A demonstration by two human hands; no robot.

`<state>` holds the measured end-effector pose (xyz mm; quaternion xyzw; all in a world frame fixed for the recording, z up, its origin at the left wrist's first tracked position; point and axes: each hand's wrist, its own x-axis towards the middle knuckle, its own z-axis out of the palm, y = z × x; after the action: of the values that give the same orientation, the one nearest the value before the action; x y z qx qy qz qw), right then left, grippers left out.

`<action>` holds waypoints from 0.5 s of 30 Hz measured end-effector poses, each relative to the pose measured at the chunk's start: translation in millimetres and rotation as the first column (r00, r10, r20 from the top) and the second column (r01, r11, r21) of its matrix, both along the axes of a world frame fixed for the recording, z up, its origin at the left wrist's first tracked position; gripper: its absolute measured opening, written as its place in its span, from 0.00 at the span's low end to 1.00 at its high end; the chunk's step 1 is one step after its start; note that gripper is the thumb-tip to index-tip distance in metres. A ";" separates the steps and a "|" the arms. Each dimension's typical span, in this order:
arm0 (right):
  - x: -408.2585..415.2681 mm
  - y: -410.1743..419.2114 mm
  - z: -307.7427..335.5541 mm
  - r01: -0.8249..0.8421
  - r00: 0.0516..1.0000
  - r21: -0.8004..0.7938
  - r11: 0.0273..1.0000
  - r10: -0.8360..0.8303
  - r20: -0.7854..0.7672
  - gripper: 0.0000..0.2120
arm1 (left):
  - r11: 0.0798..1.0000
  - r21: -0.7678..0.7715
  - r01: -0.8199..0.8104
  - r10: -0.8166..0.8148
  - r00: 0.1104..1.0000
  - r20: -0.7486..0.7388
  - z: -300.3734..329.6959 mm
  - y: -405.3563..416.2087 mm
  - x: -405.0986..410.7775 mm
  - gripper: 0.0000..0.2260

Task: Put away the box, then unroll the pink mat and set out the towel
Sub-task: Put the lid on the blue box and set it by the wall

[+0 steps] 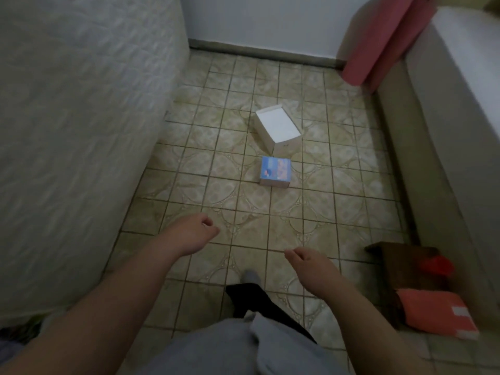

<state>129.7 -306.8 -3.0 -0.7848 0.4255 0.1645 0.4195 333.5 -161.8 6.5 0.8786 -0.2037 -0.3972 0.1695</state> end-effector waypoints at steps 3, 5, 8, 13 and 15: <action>37.9 -40.1 2.8 -0.023 1.000 -0.017 1.000 0.023 -0.003 0.20 | 1.000 -0.017 -0.026 0.025 0.999 -0.023 -0.7 -34.7 30.1 0.15; 65.9 -66.3 5.6 -0.061 0.998 -0.036 0.997 0.061 -0.001 0.21 | 0.999 -0.004 -0.050 0.049 0.998 -0.041 1.1 -49.9 47.6 0.16; 113.4 -101.3 8.9 -0.145 0.990 -0.079 0.986 0.144 -0.010 0.20 | 0.994 -0.013 -0.109 0.108 0.993 -0.045 -0.2 -63.1 72.9 0.17; 198.3 -135.7 8.4 -0.258 0.965 -0.123 0.958 0.261 0.007 0.22 | 0.977 -0.001 -0.211 0.211 0.975 -0.064 -6.2 -70.0 118.4 0.16; 235.0 -142.8 6.6 -0.292 0.955 -0.124 0.948 0.296 0.021 0.22 | 0.967 0.002 -0.256 0.256 0.963 -0.081 -10.9 -69.5 141.5 0.15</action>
<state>364.7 -449.6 3.6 -0.8662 0.3045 0.1837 0.3510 475.1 -231.3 -4.4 0.8801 -0.0831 -0.4064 0.2311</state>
